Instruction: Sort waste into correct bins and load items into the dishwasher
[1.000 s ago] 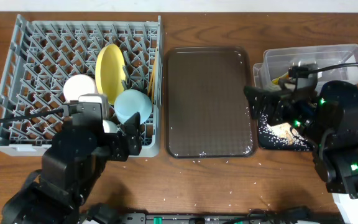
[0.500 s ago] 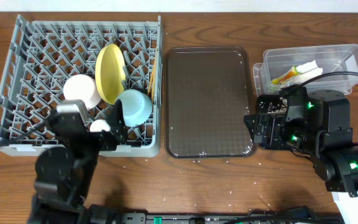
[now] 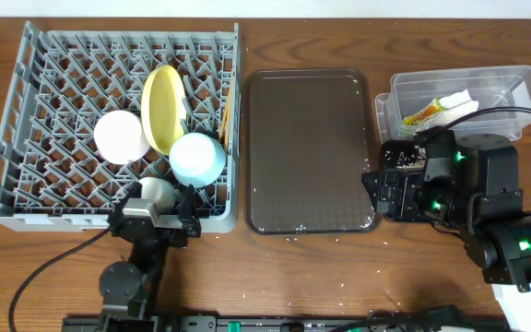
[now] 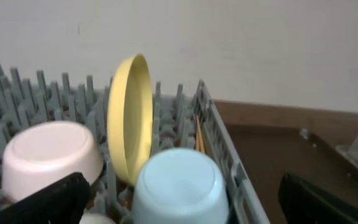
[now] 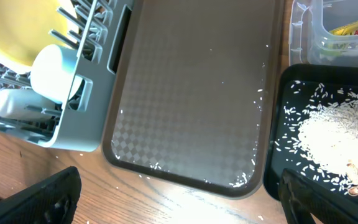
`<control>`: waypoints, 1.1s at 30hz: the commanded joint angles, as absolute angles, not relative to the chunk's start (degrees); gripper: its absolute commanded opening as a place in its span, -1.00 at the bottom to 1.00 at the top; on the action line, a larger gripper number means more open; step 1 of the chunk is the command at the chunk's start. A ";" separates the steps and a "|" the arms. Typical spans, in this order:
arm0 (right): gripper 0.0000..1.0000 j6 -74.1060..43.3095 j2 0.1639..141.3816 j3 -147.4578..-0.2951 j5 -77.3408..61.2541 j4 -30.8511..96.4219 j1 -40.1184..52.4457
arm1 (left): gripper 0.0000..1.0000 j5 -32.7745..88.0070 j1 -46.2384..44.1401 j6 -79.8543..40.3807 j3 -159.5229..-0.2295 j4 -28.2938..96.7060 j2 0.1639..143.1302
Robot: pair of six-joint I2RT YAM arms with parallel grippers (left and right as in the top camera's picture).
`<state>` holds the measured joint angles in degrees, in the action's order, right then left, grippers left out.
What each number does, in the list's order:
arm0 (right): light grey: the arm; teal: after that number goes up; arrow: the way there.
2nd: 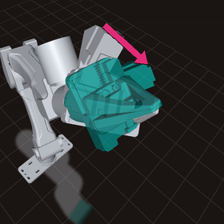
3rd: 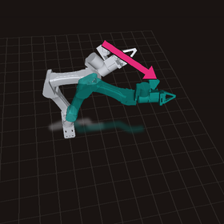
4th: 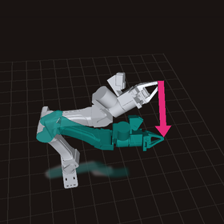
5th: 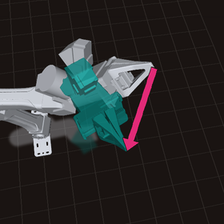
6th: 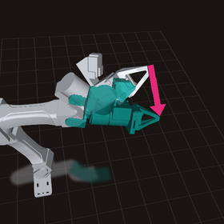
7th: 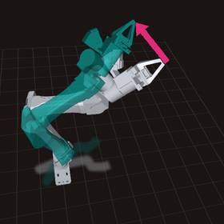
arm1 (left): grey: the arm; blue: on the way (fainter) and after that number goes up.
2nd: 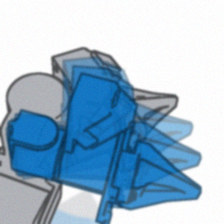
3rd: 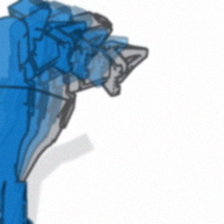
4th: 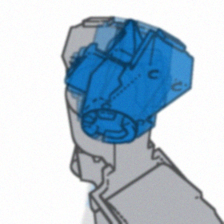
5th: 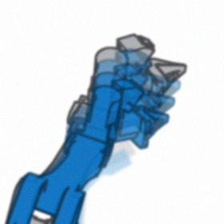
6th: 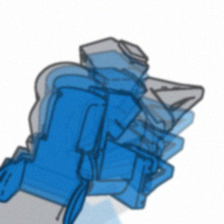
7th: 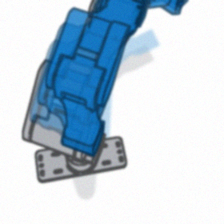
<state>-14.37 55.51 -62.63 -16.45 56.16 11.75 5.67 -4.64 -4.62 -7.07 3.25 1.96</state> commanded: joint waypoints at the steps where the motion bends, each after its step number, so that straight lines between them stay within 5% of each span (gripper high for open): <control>1: 0.99 -13.63 55.51 -63.20 -16.32 56.23 11.31 | 0.96 6.02 -4.47 -3.44 -0.97 -3.40 0.10; 33: 0.99 -11.81 55.51 -62.89 -11.77 56.51 11.31 | 0.96 6.00 -4.45 -3.44 -0.25 3.57 1.04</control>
<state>-14.35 55.51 -62.63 -16.36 56.21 11.75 5.19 -4.64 -4.21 -0.78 1.04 0.97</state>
